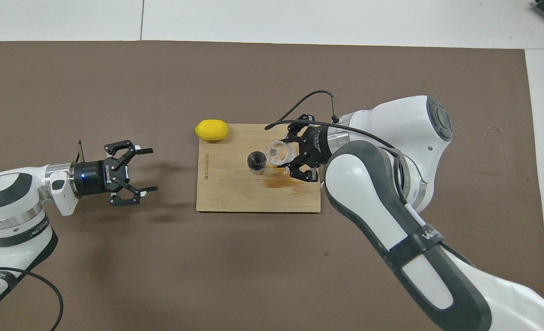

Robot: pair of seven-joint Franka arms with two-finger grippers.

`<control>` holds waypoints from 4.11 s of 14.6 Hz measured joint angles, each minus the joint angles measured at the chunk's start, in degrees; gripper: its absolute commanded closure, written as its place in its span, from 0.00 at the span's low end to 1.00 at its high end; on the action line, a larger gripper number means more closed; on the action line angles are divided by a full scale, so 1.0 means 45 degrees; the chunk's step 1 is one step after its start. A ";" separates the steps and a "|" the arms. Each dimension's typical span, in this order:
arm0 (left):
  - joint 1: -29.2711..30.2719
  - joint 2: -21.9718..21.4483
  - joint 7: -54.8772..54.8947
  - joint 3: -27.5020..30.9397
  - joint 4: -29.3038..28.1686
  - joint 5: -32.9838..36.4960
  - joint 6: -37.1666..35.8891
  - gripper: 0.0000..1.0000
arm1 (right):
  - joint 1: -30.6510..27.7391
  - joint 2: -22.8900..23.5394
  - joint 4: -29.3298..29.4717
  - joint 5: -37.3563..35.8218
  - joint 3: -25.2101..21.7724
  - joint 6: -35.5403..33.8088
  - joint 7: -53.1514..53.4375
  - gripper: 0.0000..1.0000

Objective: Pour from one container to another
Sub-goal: 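Tilt the glass over the dark cup while the left gripper withdraws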

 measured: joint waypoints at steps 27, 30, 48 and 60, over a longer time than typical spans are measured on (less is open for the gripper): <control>0.0169 -0.6010 -1.5449 0.0094 0.0197 1.2155 0.1507 0.00 | 0.0718 0.0512 0.1366 -0.3675 -0.0001 -0.0572 0.3381 1.00; 0.0170 -0.6508 -1.7114 0.0102 0.0301 1.3631 0.1505 0.00 | 0.0737 0.0586 0.1599 -0.3835 0.0001 -0.0828 0.3609 1.00; 0.0032 -0.7340 -2.6068 -0.0733 0.0908 1.6490 0.1018 0.00 | 0.1206 0.1046 0.2422 -0.5485 -0.0061 -0.1793 0.4696 1.00; 0.0029 -0.7350 -2.6248 -0.1186 0.3788 1.7227 -0.0642 0.00 | 0.1206 0.1180 0.2777 -0.5700 -0.0068 -0.2023 0.4959 1.00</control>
